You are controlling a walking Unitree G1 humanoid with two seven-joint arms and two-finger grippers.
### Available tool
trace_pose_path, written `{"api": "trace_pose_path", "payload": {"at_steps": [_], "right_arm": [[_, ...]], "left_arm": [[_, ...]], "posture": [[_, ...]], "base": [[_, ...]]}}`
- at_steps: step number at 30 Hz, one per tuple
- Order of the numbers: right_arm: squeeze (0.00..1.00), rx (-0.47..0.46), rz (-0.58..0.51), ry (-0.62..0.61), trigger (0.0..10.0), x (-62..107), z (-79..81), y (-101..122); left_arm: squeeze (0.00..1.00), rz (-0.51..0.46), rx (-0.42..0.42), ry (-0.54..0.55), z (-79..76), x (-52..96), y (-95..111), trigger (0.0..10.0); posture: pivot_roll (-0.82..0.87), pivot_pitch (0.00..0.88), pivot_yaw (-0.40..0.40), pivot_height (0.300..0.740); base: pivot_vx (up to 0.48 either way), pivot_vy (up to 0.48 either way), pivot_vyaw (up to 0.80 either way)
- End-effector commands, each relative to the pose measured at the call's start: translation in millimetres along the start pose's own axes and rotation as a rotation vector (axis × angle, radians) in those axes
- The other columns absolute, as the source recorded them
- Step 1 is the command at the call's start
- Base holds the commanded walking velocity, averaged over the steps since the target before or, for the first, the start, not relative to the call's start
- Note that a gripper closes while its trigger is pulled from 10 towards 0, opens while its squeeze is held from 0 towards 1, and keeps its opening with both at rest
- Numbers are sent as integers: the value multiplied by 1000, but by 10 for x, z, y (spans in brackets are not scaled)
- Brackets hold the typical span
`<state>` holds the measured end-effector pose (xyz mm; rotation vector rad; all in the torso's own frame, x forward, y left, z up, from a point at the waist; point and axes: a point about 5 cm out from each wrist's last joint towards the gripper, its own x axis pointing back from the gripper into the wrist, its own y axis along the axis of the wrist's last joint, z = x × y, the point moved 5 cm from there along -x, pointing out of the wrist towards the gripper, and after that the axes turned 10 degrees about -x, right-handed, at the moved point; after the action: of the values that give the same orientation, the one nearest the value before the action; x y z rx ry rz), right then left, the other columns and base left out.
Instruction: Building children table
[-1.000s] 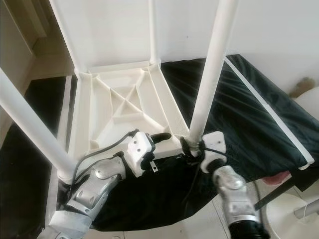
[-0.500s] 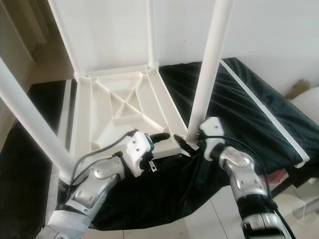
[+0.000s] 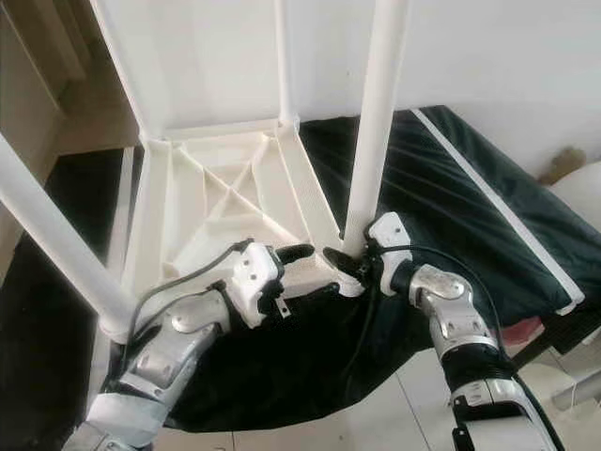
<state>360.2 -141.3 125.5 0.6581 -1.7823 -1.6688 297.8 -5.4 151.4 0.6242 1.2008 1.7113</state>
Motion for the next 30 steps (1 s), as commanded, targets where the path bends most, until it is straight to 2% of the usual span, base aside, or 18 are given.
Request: {"api": "trace_pose_path", "payload": {"at_steps": [1,2,3,4,11,12,15,22,26,30], "right_arm": [[0,-4,66,12,0,46,35,-165],[0,-17,60,-7,8824,48,12,-169],[0,-17,60,-7,8824,48,12,-169],[0,-28,51,-18,10000,49,13,-167],[0,-77,-35,-108,10000,68,-3,-80],[0,-89,-79,-211,10000,87,-51,-35],[0,-93,-88,-246,10000,94,-69,-30],[0,-119,-109,-348,10000,63,56,-98],[0,-159,-117,-475,10000,70,87,-170],[0,-203,-79,-608,10000,34,176,-328]], "left_arm": [[0,10,2,-8,-10,24,-16,10000],[0,10,4,-9,-12,24,-14,10000],[0,10,4,-9,-12,24,-14,10000],[0,9,4,-12,-13,23,-13,10000],[0,1,8,-21,-7,3,1,10000],[0,-5,13,-26,-14,-9,16,10000],[0,-7,14,-28,-19,-12,19,10000],[0,-4,16,-37,-42,-8,11,10000],[0,-3,18,-40,-42,-1,9,10000],[0,-4,16,-46,-39,-3,12,10000]], "posture": [[25,0,8,740],[23,0,10,740],[23,0,10,740],[16,0,16,740],[5,0,21,740],[-3,0,28,740],[-3,0,28,740],[-5,0,35,740],[-5,0,39,740],[-5,0,38,740]], "base": [[0,0,0],[0,0,0],[0,0,0],[0,0,0],[0,0,0],[0,0,0],[0,0,0],[0,0,0],[0,0,0],[0,0,0]]}}
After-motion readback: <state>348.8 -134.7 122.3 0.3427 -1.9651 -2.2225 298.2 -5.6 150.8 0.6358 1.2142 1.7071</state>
